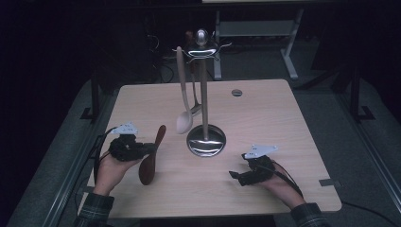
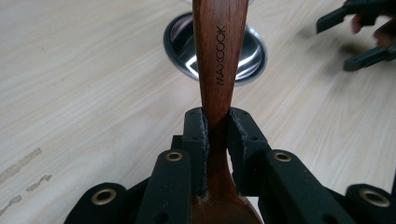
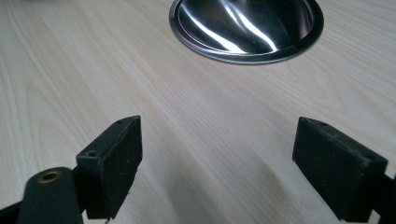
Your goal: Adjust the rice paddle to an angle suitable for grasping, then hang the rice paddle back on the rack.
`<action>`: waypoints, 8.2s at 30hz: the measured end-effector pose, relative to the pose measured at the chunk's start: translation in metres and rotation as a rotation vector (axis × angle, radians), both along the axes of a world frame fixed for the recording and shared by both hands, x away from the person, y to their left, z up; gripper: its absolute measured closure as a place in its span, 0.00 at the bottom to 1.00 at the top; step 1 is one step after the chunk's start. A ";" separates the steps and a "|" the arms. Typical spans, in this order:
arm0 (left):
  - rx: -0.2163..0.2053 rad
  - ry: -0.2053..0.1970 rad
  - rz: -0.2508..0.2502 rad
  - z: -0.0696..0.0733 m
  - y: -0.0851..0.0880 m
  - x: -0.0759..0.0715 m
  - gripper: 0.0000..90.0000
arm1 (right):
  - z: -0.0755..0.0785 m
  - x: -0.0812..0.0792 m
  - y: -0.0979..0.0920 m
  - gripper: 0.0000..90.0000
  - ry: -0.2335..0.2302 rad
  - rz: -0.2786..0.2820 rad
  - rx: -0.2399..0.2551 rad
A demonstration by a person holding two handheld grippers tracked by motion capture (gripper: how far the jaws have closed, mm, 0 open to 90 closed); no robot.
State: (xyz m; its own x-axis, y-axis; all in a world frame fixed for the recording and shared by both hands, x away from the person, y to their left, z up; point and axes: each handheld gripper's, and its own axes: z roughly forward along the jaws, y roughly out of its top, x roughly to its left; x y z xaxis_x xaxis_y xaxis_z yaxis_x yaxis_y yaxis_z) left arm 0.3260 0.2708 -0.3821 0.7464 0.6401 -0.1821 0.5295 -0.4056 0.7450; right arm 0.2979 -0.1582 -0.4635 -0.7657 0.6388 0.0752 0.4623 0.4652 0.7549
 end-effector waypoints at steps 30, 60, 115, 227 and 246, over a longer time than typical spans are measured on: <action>-0.149 -0.199 -0.124 0.020 -0.016 -0.024 0.87 | 0.028 0.001 0.009 0.15 0.001 -0.026 0.068; -0.124 -0.215 -0.180 0.019 -0.092 -0.027 0.86 | 0.111 0.004 0.096 0.59 -0.107 0.111 0.379; 0.084 -0.052 -0.067 -0.035 -0.014 -0.051 0.30 | 0.185 0.036 0.113 0.85 -0.212 0.195 0.357; 0.128 -0.025 -0.113 -0.058 -0.015 -0.059 0.27 | 0.163 0.028 0.020 0.34 -0.232 0.055 0.326; 0.129 -0.025 -0.120 -0.063 -0.013 -0.057 0.27 | 0.063 0.004 -0.027 0.23 -0.130 -0.053 0.169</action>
